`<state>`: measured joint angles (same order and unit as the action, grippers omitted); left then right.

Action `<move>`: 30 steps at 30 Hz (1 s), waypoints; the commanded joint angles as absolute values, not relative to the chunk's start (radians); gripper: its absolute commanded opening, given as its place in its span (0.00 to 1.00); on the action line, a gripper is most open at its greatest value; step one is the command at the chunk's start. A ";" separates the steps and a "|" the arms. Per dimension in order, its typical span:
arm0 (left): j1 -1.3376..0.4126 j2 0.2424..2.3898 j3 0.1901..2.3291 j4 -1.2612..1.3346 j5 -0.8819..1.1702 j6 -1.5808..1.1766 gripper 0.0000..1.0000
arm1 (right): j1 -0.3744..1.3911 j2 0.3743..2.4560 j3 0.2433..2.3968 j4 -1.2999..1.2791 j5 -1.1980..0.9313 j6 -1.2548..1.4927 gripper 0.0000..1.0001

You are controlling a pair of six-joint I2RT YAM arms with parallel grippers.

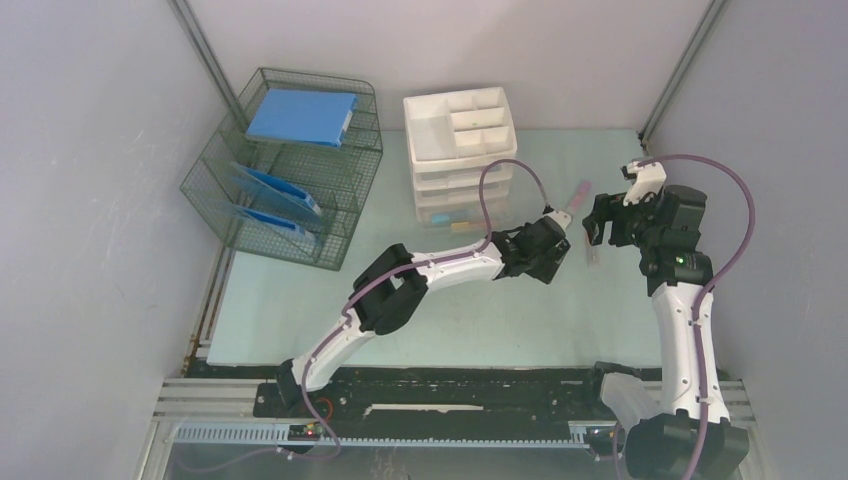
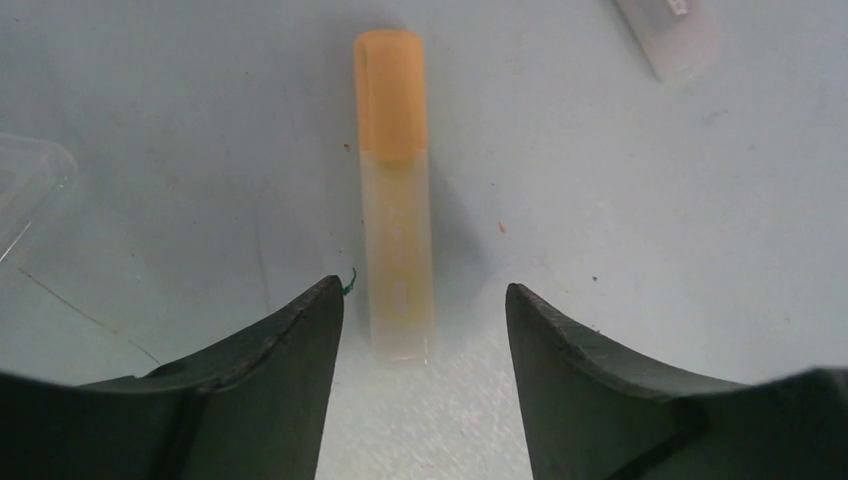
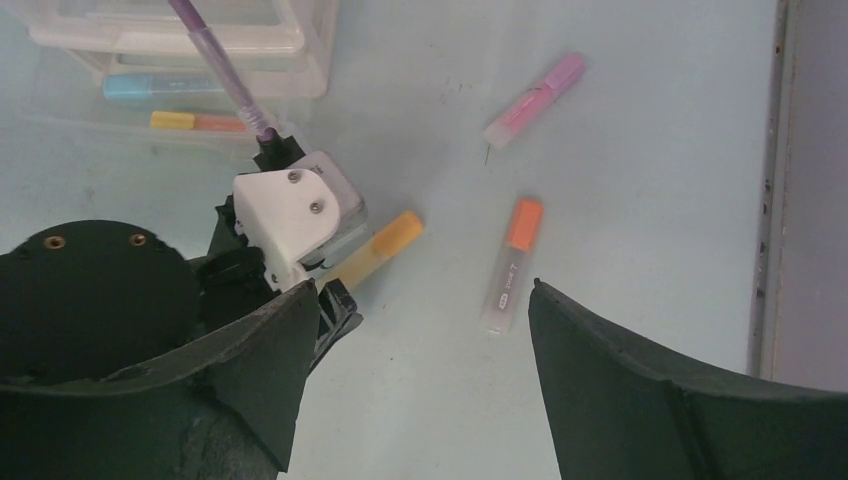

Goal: Organize the desk
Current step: Pick up the stationery from the center of the board.

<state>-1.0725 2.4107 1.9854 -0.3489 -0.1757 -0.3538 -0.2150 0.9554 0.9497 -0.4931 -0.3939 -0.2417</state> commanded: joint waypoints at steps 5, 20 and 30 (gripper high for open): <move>-1.055 2.478 2.103 -0.375 -0.213 -0.345 0.59 | -0.219 0.935 0.953 -0.463 -0.397 -0.224 0.83; -1.057 2.524 2.147 -0.448 -0.229 -0.330 0.45 | -0.219 0.933 0.952 -0.462 -0.400 -0.222 0.83; -1.089 2.442 2.057 -0.480 -0.310 -0.268 0.23 | -0.219 0.933 0.952 -0.463 -0.405 -0.221 0.83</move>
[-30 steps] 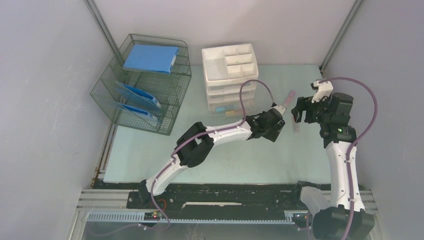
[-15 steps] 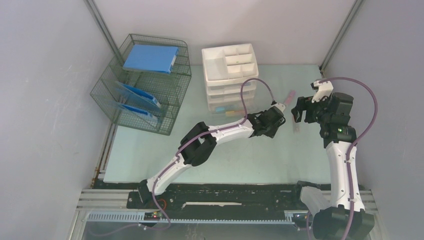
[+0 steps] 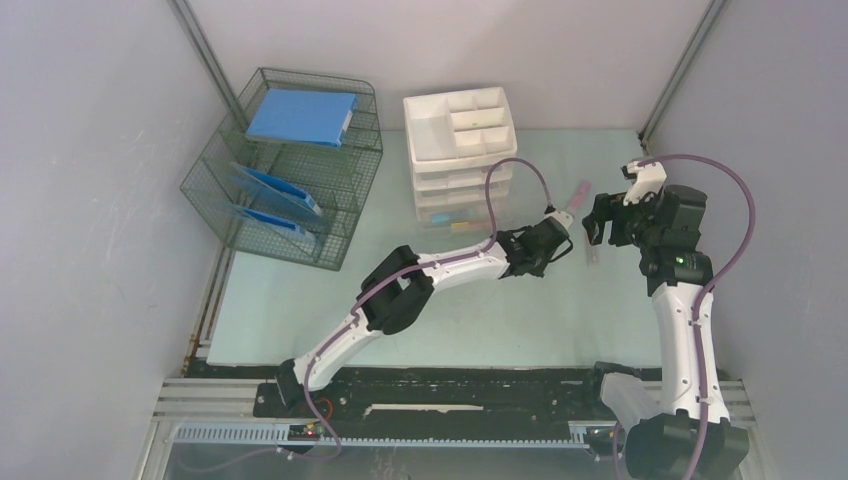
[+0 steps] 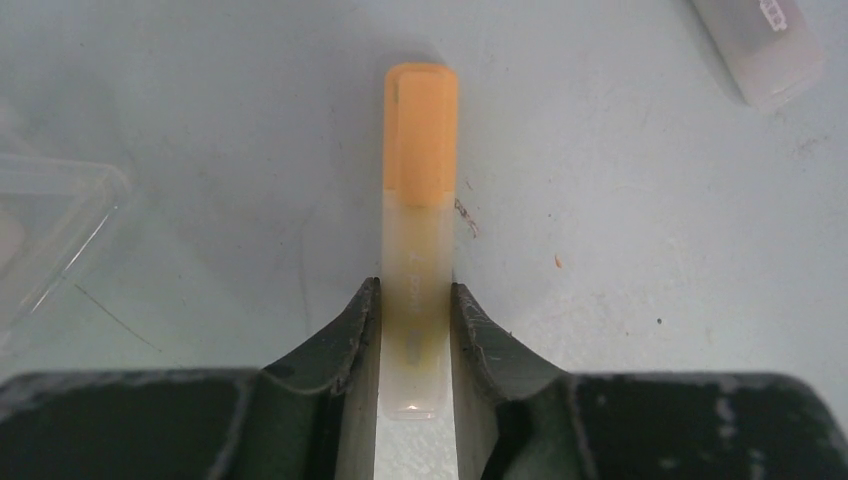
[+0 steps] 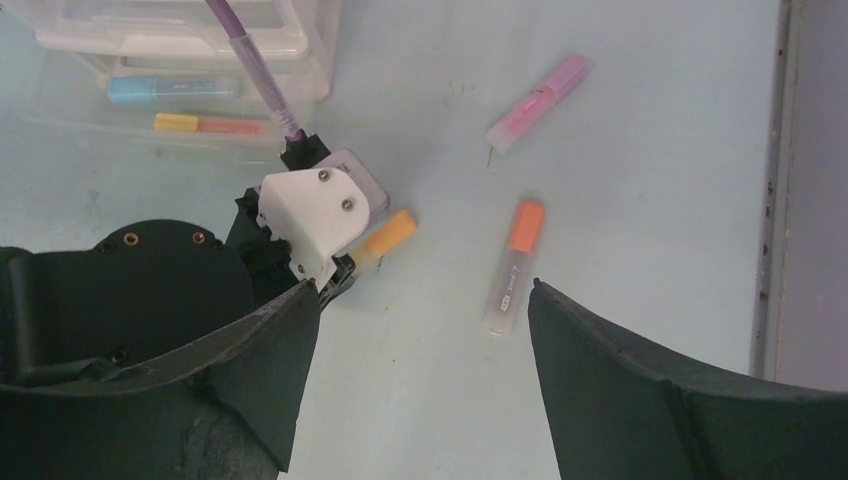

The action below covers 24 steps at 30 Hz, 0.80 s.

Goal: Organize the desk
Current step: Pick up the stationery from the center of the board, then place the stationery in the drawer.

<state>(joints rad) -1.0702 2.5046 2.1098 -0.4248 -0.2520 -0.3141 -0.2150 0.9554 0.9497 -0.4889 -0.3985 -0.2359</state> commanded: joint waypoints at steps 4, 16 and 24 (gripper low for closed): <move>-1.100 2.366 1.957 -0.454 -0.329 -0.256 0.20 | -0.219 0.933 0.952 -0.463 -0.409 -0.221 0.83; -1.102 2.035 1.493 -0.227 -0.273 -0.245 0.07 | -0.219 0.936 0.952 -0.466 -0.432 -0.219 0.83; -1.102 1.840 1.299 -0.124 -0.288 -0.156 0.00 | -0.219 0.937 0.953 -0.467 -0.443 -0.217 0.83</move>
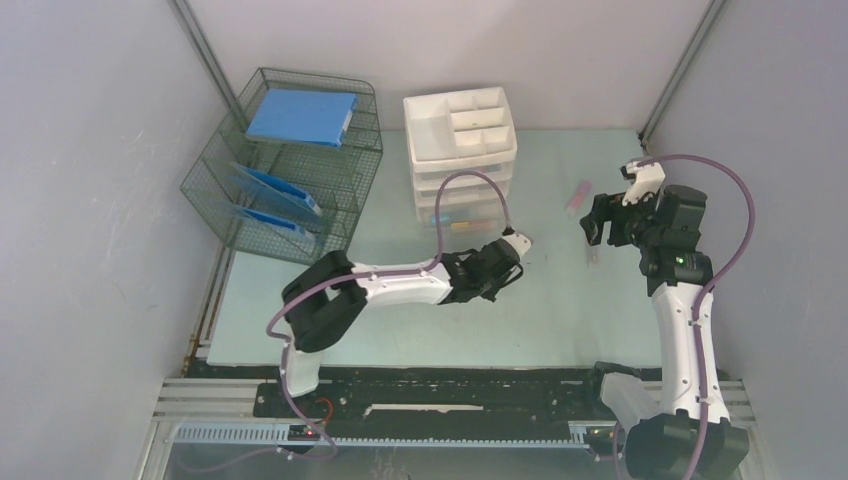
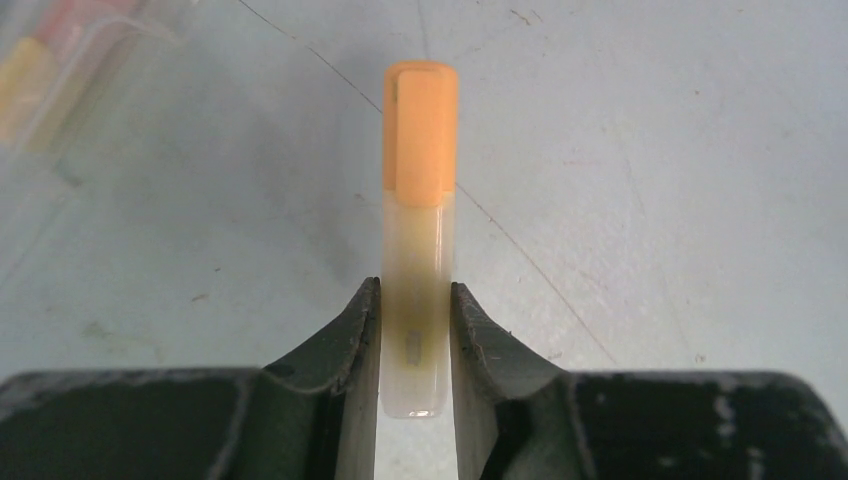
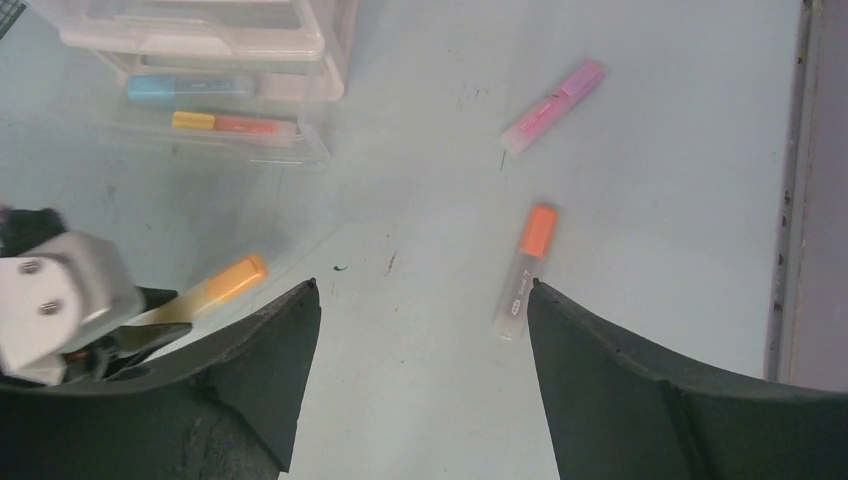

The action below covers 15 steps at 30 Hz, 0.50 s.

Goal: Organize the desk
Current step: Place the stationery in the drawer.

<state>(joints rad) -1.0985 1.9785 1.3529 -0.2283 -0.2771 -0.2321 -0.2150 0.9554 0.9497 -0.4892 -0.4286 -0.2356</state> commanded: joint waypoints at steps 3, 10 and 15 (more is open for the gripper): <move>-1.100 1.782 1.253 -0.108 -0.307 -0.105 0.00 | -0.219 0.936 0.952 -0.468 -0.445 -0.218 0.83; -1.087 1.710 1.237 -0.136 -0.392 0.076 0.00 | -0.219 0.935 0.952 -0.468 -0.448 -0.219 0.83; -1.060 1.698 1.253 -0.156 -0.460 0.212 0.00 | -0.218 0.932 0.953 -0.467 -0.448 -0.221 0.83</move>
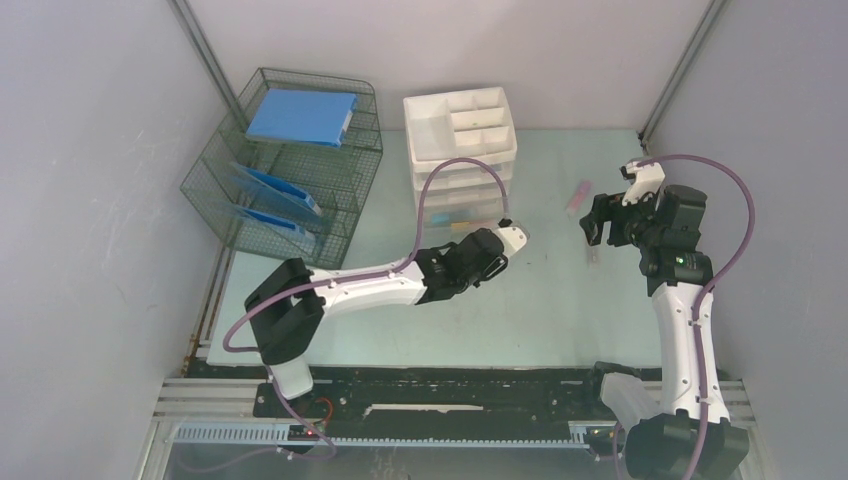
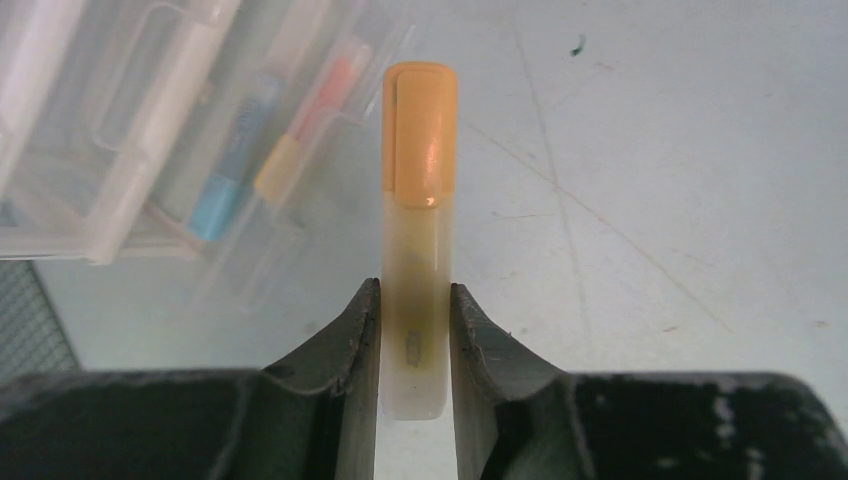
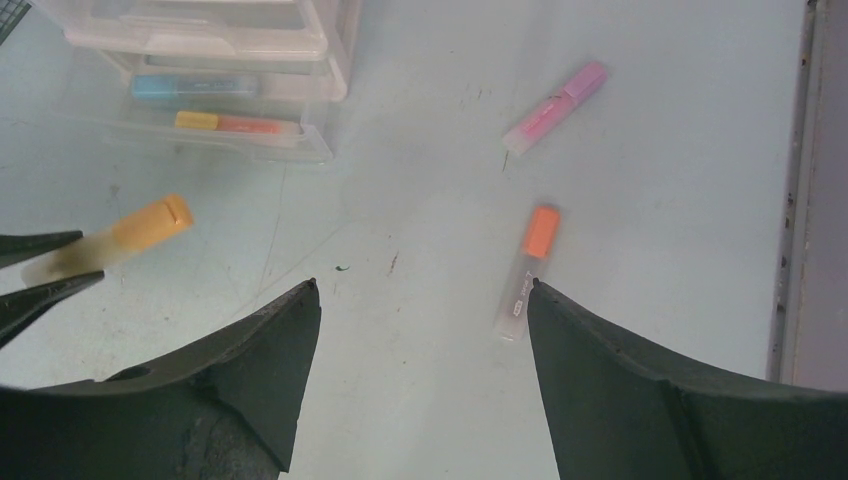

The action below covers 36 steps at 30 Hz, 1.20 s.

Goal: Organize the desk
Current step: Place the stationery in the drawer.

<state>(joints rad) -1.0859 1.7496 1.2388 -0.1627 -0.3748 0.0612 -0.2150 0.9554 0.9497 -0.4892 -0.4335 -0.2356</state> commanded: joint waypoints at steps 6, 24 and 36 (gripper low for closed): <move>-0.970 1.718 1.291 -0.177 -0.438 0.318 0.00 | -0.218 0.930 0.952 -0.469 -0.448 -0.222 0.83; -0.808 1.928 1.443 -0.134 -0.493 0.502 0.44 | -0.218 0.934 0.952 -0.469 -0.451 -0.223 0.83; -0.805 1.834 1.424 -0.140 -0.452 0.393 0.66 | -0.218 0.940 0.953 -0.472 -0.458 -0.225 0.83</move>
<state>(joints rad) -0.8082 1.9518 1.4158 -0.1638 -0.4751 0.4675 -0.2150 0.9550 0.9497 -0.4892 -0.4461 -0.2359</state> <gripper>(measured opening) 0.637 0.828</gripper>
